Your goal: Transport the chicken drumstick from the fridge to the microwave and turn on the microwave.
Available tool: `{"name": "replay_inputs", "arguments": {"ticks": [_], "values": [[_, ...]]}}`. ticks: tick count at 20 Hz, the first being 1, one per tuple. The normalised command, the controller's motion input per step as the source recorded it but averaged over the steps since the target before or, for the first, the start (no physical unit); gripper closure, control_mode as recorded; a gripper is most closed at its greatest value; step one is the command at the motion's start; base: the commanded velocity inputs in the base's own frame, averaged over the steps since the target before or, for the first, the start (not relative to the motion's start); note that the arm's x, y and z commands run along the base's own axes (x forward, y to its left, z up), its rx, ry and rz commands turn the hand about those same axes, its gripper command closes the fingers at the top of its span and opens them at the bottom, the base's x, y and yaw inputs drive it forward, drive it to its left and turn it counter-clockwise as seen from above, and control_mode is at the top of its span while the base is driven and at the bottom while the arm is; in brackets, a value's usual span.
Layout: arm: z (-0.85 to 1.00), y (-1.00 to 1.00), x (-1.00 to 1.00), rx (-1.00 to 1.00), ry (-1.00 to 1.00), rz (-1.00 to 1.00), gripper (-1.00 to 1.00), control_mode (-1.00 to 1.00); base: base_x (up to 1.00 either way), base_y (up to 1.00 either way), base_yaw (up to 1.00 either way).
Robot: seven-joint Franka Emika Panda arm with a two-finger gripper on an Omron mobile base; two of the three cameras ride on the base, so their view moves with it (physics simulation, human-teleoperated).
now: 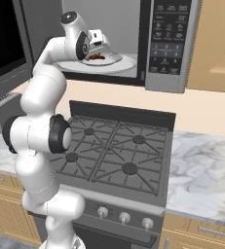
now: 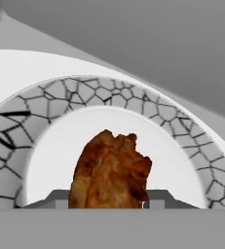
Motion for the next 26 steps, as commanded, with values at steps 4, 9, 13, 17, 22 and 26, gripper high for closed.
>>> {"name": "replay_inputs", "arguments": {"ticks": [4,9,13,17,22,26], "values": [[0.00,0.00,0.00,0.00,0.00,0.00,-1.00,-1.00,0.00,0.00,0.00],[-0.06,0.00,0.05,0.00,0.00,0.00,-1.00,-1.00,0.00,0.00,0.00],[0.00,0.00,-0.01,0.00,0.00,0.00,-1.00,-1.00,0.00,0.00,0.00],[0.00,0.00,-0.06,0.00,-0.04,0.00,-1.00,-1.00,0.00,0.00,0.00],[0.00,0.00,-0.07,0.01,-0.21,-0.01,-1.00,-1.00,0.00,0.00,0.00],[0.00,0.00,0.00,0.05,-0.20,-0.06,-1.00,-1.00,0.00,0.00,0.00]]}}
